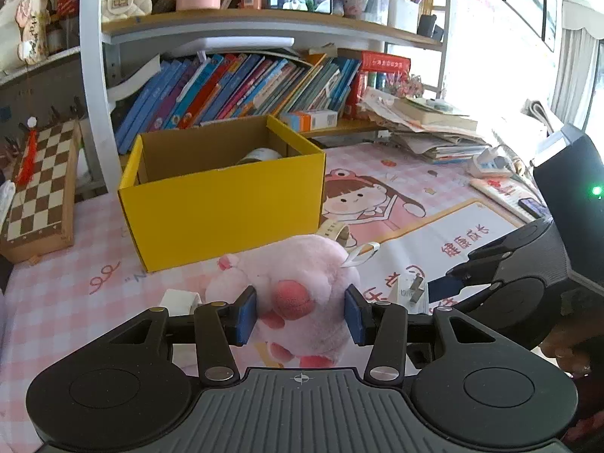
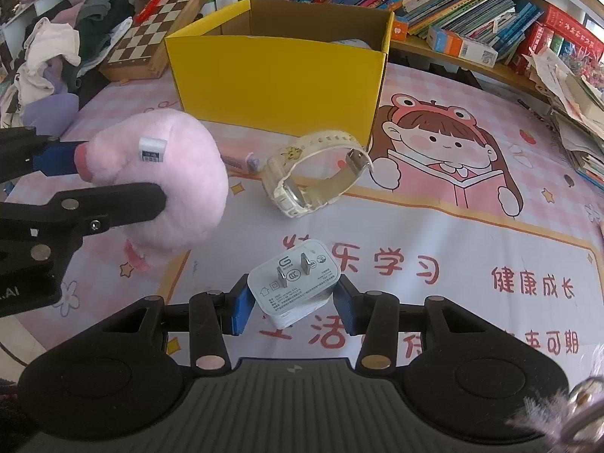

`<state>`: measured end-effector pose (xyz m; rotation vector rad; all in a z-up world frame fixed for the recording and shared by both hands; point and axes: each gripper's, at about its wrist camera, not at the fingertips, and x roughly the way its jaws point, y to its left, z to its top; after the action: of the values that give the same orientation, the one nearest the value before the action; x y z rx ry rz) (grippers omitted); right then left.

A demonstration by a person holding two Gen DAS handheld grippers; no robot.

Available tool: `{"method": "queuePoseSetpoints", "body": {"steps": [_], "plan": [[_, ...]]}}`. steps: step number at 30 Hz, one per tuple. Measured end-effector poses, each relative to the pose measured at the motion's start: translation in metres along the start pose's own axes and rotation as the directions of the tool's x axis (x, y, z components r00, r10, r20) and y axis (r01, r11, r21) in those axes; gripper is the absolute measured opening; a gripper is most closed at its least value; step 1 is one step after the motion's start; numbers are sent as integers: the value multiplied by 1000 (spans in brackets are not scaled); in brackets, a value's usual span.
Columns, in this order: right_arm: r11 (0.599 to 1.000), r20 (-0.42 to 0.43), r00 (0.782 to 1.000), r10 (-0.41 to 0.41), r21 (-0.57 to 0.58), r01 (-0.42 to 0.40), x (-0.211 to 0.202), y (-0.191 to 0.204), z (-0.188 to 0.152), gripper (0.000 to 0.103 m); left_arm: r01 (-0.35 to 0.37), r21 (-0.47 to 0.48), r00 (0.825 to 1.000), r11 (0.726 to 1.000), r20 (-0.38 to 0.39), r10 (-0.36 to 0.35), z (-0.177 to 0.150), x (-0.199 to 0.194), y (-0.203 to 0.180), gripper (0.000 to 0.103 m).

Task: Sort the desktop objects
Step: 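Close the left gripper on the plush while the right gripper grasps the charger, then lift the plush with the left gripper while the right gripper carries the charger toward the yellow box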

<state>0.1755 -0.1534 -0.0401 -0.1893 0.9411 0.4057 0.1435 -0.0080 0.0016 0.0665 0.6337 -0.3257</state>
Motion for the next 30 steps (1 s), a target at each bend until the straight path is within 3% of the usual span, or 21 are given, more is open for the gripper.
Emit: {"method": "queuePoseSetpoints", "body": {"steps": [30], "plan": [[995,39,999,7,-97,-3,-19,51,-4,43,-49,-63,997,997,56,53,-21,-45,26,46]]}}
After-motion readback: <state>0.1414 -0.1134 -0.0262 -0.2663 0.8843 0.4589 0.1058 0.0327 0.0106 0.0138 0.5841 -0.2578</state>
